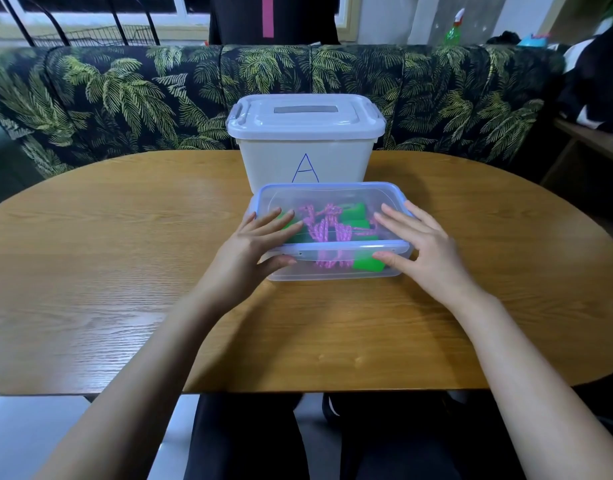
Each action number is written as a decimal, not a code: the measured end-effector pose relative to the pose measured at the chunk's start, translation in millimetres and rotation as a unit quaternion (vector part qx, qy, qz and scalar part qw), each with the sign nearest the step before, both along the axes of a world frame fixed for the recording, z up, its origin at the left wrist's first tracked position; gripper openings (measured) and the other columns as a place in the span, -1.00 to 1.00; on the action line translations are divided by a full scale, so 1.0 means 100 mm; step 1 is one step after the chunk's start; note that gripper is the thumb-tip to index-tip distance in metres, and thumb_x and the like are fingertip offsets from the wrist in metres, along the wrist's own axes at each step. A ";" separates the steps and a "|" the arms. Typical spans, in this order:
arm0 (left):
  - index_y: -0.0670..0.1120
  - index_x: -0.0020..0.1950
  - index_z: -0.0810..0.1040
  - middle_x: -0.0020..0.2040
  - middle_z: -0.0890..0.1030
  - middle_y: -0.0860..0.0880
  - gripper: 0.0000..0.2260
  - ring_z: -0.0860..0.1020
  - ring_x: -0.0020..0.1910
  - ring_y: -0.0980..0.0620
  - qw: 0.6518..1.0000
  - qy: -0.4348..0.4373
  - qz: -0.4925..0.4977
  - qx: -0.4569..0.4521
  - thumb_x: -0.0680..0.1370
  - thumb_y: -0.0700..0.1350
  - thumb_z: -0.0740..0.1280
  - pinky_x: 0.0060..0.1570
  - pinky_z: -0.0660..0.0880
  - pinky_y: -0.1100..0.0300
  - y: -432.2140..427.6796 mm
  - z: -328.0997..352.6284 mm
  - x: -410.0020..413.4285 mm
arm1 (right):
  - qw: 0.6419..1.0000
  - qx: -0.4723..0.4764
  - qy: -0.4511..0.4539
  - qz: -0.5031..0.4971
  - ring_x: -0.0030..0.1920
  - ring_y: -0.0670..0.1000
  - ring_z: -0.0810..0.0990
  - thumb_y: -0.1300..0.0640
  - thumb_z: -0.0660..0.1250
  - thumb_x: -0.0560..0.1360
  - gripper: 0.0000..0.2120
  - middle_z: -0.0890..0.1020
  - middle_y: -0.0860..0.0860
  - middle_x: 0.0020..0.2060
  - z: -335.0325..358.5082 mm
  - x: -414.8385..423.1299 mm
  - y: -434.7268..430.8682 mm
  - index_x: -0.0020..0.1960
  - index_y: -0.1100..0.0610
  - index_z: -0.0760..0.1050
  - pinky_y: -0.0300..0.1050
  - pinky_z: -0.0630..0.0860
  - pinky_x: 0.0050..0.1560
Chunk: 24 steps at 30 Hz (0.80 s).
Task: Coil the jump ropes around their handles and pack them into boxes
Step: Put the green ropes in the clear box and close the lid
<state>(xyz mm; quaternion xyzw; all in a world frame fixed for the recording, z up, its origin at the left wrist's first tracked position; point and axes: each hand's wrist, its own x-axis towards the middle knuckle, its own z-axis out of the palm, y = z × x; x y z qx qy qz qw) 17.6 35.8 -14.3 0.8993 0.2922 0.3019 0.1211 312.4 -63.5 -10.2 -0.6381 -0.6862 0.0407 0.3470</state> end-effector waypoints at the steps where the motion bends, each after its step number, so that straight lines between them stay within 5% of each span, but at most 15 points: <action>1: 0.04 0.48 0.36 0.47 0.32 0.13 -0.48 0.23 0.53 0.03 1.000 -0.002 0.003 0.005 0.53 0.09 0.31 0.54 0.09 -0.08 0.00 -0.01 0.00 | 1.000 0.004 -0.003 -0.004 0.54 -0.07 0.18 -0.40 0.21 0.38 -0.34 0.37 -0.27 0.42 0.00 0.00 0.00 0.43 -0.18 0.39 0.05 0.25 0.48; 4: 0.06 0.45 0.45 0.45 0.40 0.12 -0.55 0.33 0.49 0.00 0.999 0.013 0.033 0.039 0.56 0.10 0.32 0.48 0.18 -0.07 0.01 -0.02 0.01 | 0.997 0.013 -0.070 -0.028 0.50 0.00 0.27 -0.46 0.14 0.44 -0.32 0.41 -0.20 0.41 0.02 -0.04 0.00 0.43 -0.13 0.42 0.21 0.13 0.52; 7: 0.07 0.33 0.58 0.37 0.54 0.00 -0.62 0.47 0.27 -0.14 0.982 0.022 0.155 0.109 0.51 -0.04 0.43 0.19 0.33 -0.09 0.14 0.00 -0.02 | 0.992 0.058 -0.112 -0.024 0.30 0.06 0.48 -0.34 0.10 0.50 -0.41 0.58 -0.09 0.29 0.06 -0.22 -0.05 0.34 -0.02 0.54 0.34 -0.01 0.50; 12: -0.09 0.31 0.61 0.33 0.54 -0.17 -0.52 0.53 0.15 -0.26 0.975 0.014 0.213 0.059 0.46 -0.46 0.30 0.08 0.52 -0.09 0.22 0.15 -0.12 | 0.984 0.121 -0.121 0.041 -0.03 0.05 0.55 -0.09 0.14 0.58 -0.61 0.66 -0.11 0.17 0.10 -0.54 -0.16 0.22 0.02 0.63 0.30 0.18 0.44; 15: -0.04 0.38 0.54 0.34 0.53 -0.18 -0.64 0.48 0.30 -0.21 0.982 -0.022 0.187 -0.018 0.59 -0.06 0.28 0.30 0.34 0.02 -0.12 0.26 0.13 | 0.985 0.117 -0.099 0.083 -0.13 0.02 0.50 -0.04 0.11 0.60 -0.61 0.64 -0.16 -0.04 0.15 -0.57 -0.16 0.24 0.03 0.62 0.08 0.41 0.22; 18: 0.08 0.34 0.56 0.37 0.51 -0.15 -0.38 0.26 0.51 -0.08 0.988 0.011 0.141 -0.061 0.47 0.40 0.11 0.54 -0.11 -0.09 -0.47 0.21 0.36 | 0.993 0.058 -0.021 0.097 -0.05 -0.07 0.51 -0.10 0.08 0.60 -0.60 0.63 -0.24 -0.01 0.26 -0.45 -0.07 0.26 -0.04 0.58 -0.06 0.46 0.07; 20: 0.08 0.30 0.58 0.37 0.49 -0.05 -0.37 0.15 0.56 -0.01 0.991 -0.006 0.118 -0.061 0.42 0.43 0.14 0.53 -0.17 -0.17 -0.46 0.17 0.37 | 0.994 0.050 -0.031 0.087 0.17 -0.14 0.49 -0.11 0.08 0.60 -0.61 0.54 -0.38 0.16 0.24 -0.29 -0.01 0.22 -0.02 0.60 -0.05 0.45 0.19; 22: 0.11 0.31 0.56 0.41 0.42 0.03 -0.39 0.02 0.57 0.11 0.992 -0.017 0.073 -0.101 0.40 0.41 0.16 0.54 -0.20 -0.15 -0.33 0.19 0.31 | 0.996 0.032 -0.027 0.073 0.33 -0.18 0.44 -0.13 0.08 0.61 -0.61 0.53 -0.29 0.26 0.19 -0.13 -0.01 0.22 -0.06 0.61 0.00 0.39 0.35; 24: 0.16 0.33 0.53 0.52 0.33 -0.04 -0.39 -0.01 0.59 -0.01 0.992 0.019 0.049 -0.115 0.39 0.42 0.15 0.54 -0.17 -0.17 -0.16 0.24 0.27 | 0.996 0.040 -0.029 0.070 0.32 -0.18 0.46 -0.16 0.11 0.61 -0.62 0.56 -0.24 0.26 0.12 -0.05 -0.07 0.24 -0.10 0.61 -0.11 0.40 0.33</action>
